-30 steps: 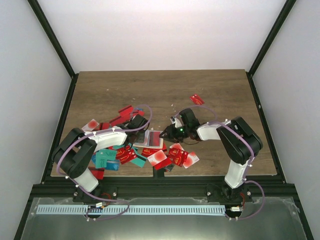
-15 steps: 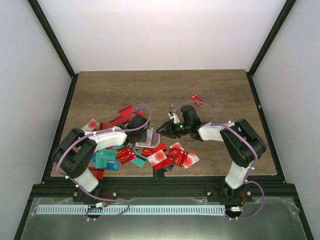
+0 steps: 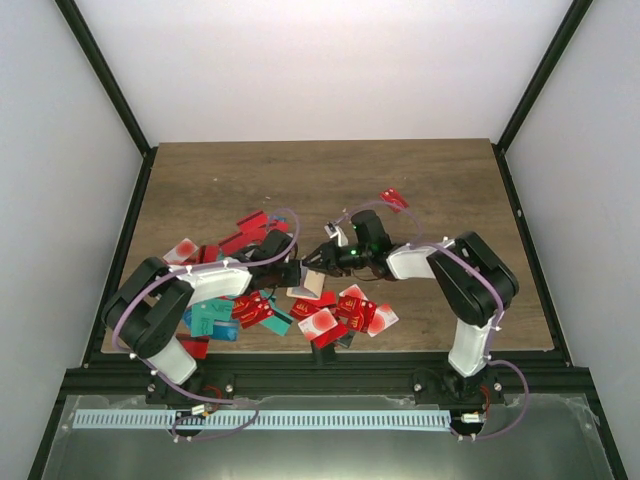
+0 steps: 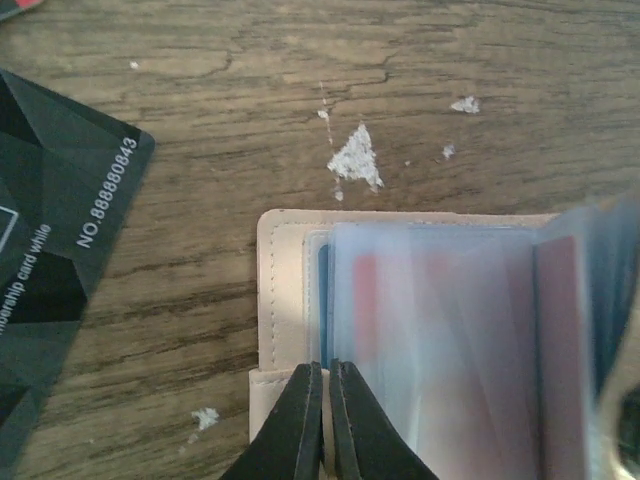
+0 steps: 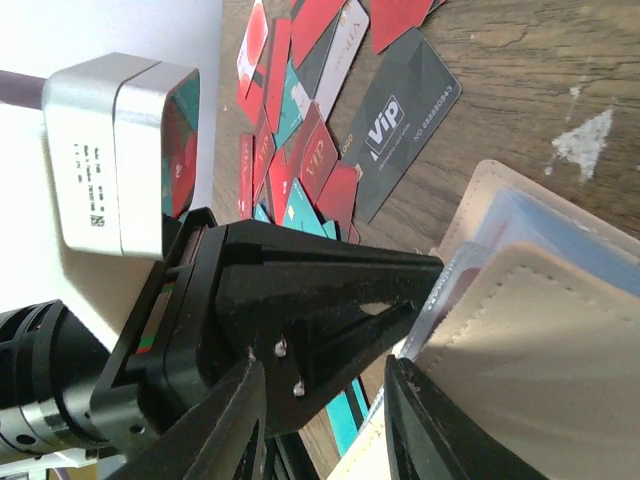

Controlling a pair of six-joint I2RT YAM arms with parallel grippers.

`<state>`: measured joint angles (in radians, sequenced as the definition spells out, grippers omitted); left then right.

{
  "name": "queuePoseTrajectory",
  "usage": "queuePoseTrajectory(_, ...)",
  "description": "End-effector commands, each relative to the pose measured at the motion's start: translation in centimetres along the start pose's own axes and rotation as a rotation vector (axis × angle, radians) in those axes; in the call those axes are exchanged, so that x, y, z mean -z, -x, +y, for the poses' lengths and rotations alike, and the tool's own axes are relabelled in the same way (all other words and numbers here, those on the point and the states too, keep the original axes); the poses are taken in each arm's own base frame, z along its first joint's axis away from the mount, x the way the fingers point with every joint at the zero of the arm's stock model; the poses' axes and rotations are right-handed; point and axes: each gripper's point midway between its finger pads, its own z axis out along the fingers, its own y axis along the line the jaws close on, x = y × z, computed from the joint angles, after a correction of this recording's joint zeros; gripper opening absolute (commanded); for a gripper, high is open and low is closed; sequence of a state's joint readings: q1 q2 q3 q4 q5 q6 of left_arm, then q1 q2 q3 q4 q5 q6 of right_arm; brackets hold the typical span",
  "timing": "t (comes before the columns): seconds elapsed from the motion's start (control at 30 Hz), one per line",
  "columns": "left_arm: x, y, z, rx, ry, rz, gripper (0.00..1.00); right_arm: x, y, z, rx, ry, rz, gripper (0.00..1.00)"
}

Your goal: Put the credit cards into the card holder

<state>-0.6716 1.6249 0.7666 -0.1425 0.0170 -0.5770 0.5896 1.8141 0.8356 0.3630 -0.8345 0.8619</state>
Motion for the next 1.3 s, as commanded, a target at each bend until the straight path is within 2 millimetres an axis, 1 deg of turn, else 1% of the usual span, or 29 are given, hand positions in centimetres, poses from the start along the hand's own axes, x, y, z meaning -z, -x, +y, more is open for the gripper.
queuePoseTrajectory(0.0,0.4,-0.6,-0.3,0.063,-0.061,0.015,0.04,-1.4,0.4,0.1,-0.001,0.005,0.013,0.35)
queuePoseTrajectory(0.23,1.0,-0.5,1.2,0.115,-0.067,-0.014,0.04,-3.0,0.5,-0.9,-0.016,-0.003,0.030,0.33)
queuePoseTrajectory(0.33,1.3,-0.4,1.5,0.121,-0.081,-0.023,0.04,-3.6,0.5,-1.5,-0.025,-0.009,0.036,0.33)
queuePoseTrajectory(0.53,1.5,-0.3,1.2,0.106,-0.108,-0.028,0.04,-4.5,0.2,-3.1,-0.045,-0.037,0.051,0.32)
queuePoseTrajectory(0.7,2.1,0.3,-0.2,0.086,-0.179,-0.041,0.05,-4.9,-0.5,-4.2,-0.057,-0.063,0.062,0.31)
queuePoseTrajectory(0.83,2.0,0.1,-1.3,0.057,-0.237,-0.022,0.06,-4.8,-0.5,-3.8,-0.036,-0.056,0.064,0.31)
queuePoseTrajectory(1.1,1.7,-0.9,-2.2,0.020,-0.280,0.019,0.08,-4.5,0.3,-2.3,0.025,-0.040,0.059,0.31)
queuePoseTrajectory(1.17,1.2,-1.3,-1.9,0.020,-0.260,0.030,0.08,-4.4,0.6,-1.4,0.046,-0.017,0.058,0.31)
queuePoseTrajectory(1.27,0.4,-1.7,-0.7,0.029,-0.195,0.037,0.08,-3.8,0.9,0.8,0.106,0.042,0.059,0.30)
